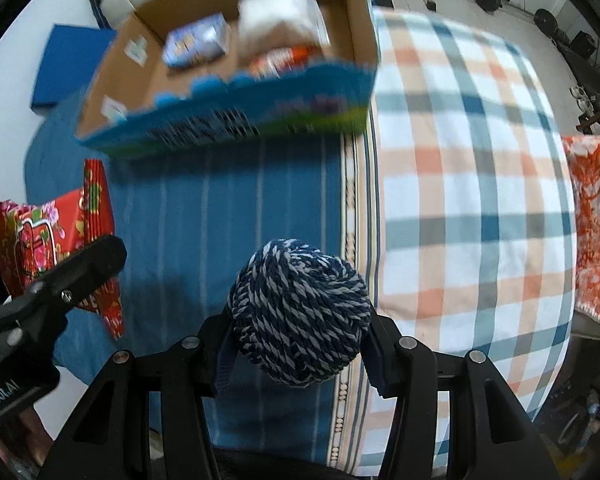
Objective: Organize soft objects
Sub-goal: 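Lift the red snack bag and yarn ball toward the box, then lower the red snack bag and yarn ball into the box and open both tools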
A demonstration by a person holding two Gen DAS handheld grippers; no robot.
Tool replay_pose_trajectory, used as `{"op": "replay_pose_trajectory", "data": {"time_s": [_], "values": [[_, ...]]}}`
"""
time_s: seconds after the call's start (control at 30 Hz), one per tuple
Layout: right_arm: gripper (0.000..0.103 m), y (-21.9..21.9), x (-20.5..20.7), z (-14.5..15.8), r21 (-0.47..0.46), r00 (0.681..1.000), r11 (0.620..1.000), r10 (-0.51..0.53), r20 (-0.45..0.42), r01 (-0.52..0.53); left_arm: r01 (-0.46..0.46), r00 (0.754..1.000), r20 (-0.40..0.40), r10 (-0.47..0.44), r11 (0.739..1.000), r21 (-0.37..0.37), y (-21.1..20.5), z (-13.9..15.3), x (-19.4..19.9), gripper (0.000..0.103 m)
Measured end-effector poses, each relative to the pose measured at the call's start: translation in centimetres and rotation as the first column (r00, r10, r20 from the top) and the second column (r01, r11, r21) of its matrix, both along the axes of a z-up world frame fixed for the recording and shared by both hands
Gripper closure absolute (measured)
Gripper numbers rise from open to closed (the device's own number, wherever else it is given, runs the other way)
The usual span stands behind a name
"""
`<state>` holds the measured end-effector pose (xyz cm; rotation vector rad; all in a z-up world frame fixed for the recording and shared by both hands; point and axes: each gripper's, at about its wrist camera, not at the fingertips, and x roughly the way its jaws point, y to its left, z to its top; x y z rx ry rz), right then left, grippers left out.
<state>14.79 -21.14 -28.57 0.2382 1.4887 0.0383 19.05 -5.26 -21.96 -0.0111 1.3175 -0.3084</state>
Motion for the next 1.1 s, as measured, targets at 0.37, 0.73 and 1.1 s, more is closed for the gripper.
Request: {"op": "replay_pose_trajectory", "data": {"time_s": [0.37, 0.73, 1.1], "values": [[0.048, 1.2, 5.4, 7.0, 0.016, 0.988, 1.000, 0.020, 0.152, -0.022, 0.007, 0.990, 0.138, -0.006, 1.000, -0.007, 0.8, 5.5, 5.2, 0.030], [0.048, 1.3, 13.0, 8.9, 0.034, 0.979, 0.998, 0.039, 0.202, -0.047, -0.005, 0.986, 0.165, 0.005, 1.000, -0.005, 0.0, 4.7, 11.5, 0.030], [0.048, 1.1, 22.8, 1.2, 0.054, 0.994, 0.998, 0.031, 0.108, -0.037, -0.055, 0.998, -0.026, 0.056, 0.998, 0.033, 0.8, -3.6, 21.9, 0.030]]}}
